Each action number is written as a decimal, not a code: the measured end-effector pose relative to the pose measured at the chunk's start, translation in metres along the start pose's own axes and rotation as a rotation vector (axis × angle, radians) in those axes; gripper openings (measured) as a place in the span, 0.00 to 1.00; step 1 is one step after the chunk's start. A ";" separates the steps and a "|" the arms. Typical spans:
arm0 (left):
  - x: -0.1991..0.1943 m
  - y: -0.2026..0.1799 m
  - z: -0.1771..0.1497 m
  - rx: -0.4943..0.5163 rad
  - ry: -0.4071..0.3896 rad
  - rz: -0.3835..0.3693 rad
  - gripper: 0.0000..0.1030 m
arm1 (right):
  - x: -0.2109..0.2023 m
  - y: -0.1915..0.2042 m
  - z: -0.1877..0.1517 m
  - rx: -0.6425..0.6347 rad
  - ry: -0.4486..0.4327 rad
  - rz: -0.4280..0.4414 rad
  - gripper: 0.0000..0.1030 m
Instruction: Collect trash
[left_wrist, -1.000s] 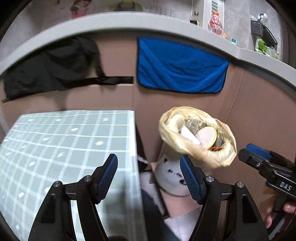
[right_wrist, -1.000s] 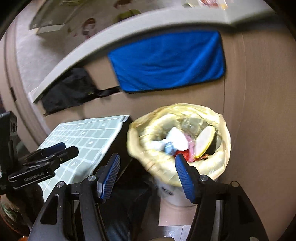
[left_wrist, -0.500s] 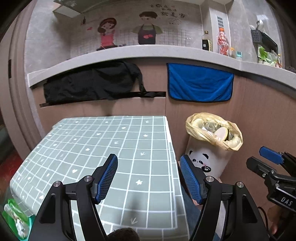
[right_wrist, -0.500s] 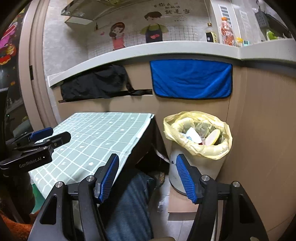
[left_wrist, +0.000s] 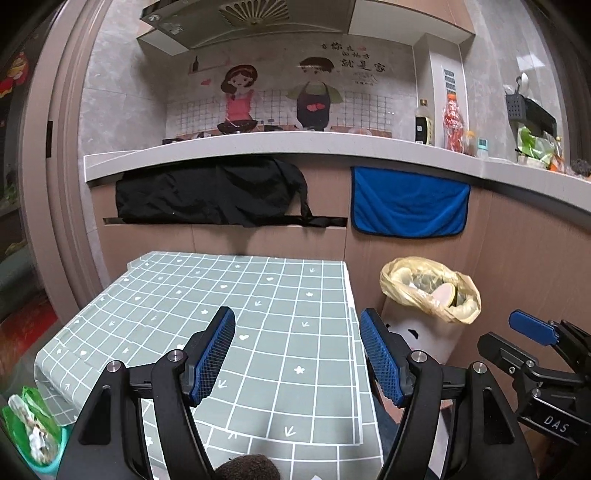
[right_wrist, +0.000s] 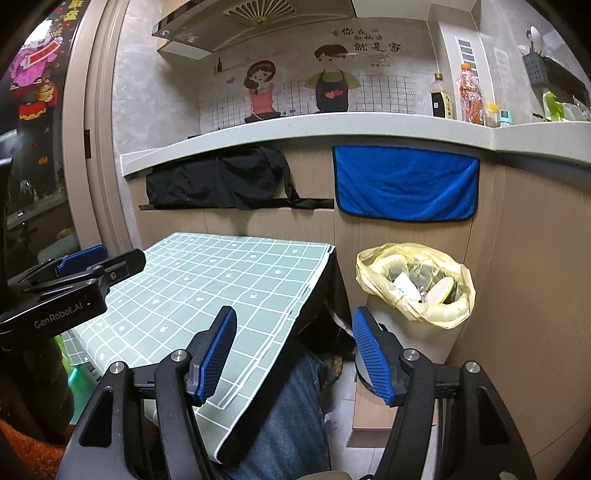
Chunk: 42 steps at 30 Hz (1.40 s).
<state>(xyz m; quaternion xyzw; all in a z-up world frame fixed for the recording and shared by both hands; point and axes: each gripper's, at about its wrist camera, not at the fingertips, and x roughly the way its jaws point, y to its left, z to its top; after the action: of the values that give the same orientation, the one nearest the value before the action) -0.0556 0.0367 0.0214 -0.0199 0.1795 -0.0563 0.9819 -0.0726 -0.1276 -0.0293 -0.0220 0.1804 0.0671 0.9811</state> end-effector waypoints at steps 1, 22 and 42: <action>-0.001 0.001 0.000 -0.002 -0.002 0.000 0.68 | -0.001 0.001 0.001 -0.002 -0.005 0.000 0.61; -0.004 -0.008 0.000 0.007 -0.003 -0.004 0.68 | -0.005 -0.001 0.002 0.000 -0.008 -0.009 0.62; 0.001 -0.006 -0.002 0.020 0.017 -0.026 0.68 | -0.001 -0.010 0.001 0.013 0.000 -0.017 0.65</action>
<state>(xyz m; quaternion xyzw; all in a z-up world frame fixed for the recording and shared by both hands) -0.0557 0.0301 0.0194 -0.0120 0.1870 -0.0710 0.9797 -0.0718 -0.1379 -0.0275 -0.0171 0.1804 0.0575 0.9818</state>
